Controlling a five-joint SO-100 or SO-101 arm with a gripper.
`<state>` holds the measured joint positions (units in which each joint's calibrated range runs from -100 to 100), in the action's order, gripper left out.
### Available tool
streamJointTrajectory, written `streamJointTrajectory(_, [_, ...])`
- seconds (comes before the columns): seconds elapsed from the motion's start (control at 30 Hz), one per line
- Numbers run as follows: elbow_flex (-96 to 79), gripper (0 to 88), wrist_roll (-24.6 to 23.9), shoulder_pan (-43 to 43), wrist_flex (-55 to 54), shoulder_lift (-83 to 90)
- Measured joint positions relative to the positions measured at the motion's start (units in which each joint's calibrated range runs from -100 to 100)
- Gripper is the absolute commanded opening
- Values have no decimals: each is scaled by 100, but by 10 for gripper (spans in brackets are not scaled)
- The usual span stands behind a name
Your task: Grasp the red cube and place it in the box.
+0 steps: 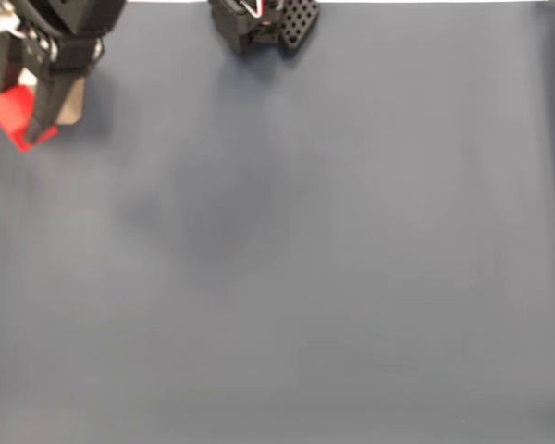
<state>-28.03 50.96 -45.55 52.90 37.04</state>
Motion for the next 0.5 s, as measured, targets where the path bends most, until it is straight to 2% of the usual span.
streamJointTrajectory(0.5, [-190, 0, -93, -1261, 0, 0])
